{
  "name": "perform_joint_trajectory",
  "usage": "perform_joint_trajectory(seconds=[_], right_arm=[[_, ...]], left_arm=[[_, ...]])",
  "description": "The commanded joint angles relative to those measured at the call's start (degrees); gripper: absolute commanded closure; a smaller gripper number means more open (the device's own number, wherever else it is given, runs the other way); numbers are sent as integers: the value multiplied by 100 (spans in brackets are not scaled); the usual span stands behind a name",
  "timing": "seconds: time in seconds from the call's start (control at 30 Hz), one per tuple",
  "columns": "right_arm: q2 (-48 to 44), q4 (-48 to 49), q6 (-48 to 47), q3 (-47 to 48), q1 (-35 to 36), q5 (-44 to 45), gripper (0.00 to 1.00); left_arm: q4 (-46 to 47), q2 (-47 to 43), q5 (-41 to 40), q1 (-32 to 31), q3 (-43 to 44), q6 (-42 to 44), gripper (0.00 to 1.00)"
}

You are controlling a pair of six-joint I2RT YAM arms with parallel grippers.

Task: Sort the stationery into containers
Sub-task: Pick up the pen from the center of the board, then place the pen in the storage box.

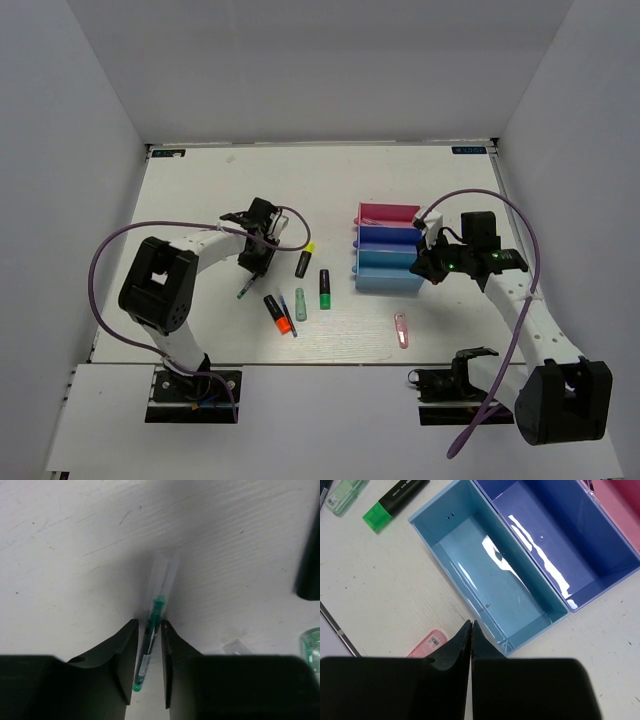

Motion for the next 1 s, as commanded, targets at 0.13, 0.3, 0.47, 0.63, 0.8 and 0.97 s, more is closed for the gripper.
perform_joint_trajectory(seconds=[0.13,0.3,0.47,0.63,0.8,0.97], right_arm=[[-200,105,-67,-13,-23,7,98],[-279,123,-58,-31,-23,8,98],[-315,140,-67,-66,-24,16,71],[-349,158,-67,-66,3,-1,27],[-385,193,-102,-110,-24,42,28],[-420,237,-111,-136,-32,60,28]], left_arm=[[129,136,352,232,-134,-275,77],[129,242,405,267,-222,-319,90],[-151,-370,668,110,111,-337,100],[-336,-716,800,-708,1540,161,100],[-161,-172,1055,-1296,2905,909,100],[836,557,1871,-1701,3495,1693,100]])
